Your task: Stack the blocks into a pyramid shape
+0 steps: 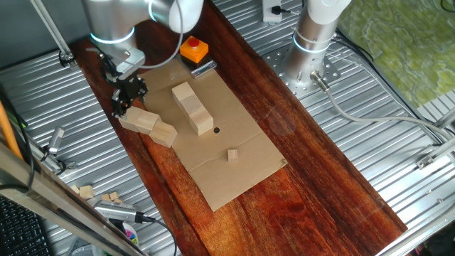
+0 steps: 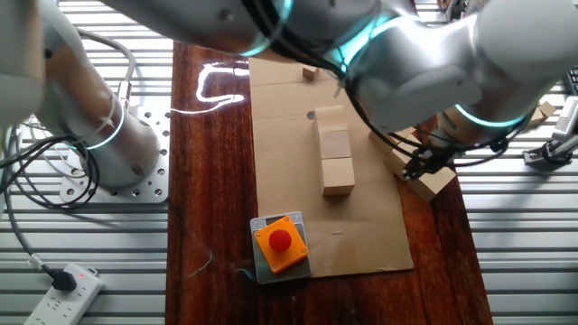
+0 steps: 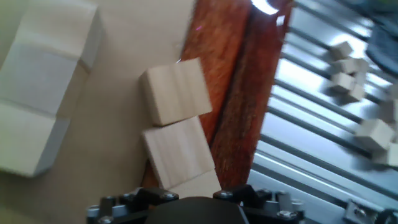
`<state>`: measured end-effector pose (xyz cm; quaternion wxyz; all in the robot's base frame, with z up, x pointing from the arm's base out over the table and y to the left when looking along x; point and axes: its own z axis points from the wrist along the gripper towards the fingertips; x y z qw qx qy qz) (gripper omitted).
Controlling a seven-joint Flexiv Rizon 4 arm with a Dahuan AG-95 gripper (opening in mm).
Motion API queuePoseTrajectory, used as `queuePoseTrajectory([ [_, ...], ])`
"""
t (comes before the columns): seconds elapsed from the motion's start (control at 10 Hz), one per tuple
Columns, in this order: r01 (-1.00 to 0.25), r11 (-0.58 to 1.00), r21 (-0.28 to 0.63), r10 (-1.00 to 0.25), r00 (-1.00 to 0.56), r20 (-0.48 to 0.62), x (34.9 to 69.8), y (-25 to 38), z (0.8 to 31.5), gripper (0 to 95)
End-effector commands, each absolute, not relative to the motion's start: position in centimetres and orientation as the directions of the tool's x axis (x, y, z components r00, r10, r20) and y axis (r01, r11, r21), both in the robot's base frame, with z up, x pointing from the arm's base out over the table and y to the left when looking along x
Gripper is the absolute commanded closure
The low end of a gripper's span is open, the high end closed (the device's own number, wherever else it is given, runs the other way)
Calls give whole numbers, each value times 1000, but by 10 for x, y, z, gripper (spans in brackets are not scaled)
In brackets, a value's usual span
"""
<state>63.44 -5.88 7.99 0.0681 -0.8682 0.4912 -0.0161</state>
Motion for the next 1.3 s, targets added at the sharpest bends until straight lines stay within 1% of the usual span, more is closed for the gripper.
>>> queuePoseTrajectory([
  [0.1,-849,-508,-146,-853,519,-49,634,-60,75,190],
  [1.3,-817,-550,-173,-820,568,-76,637,-68,45,190],
])
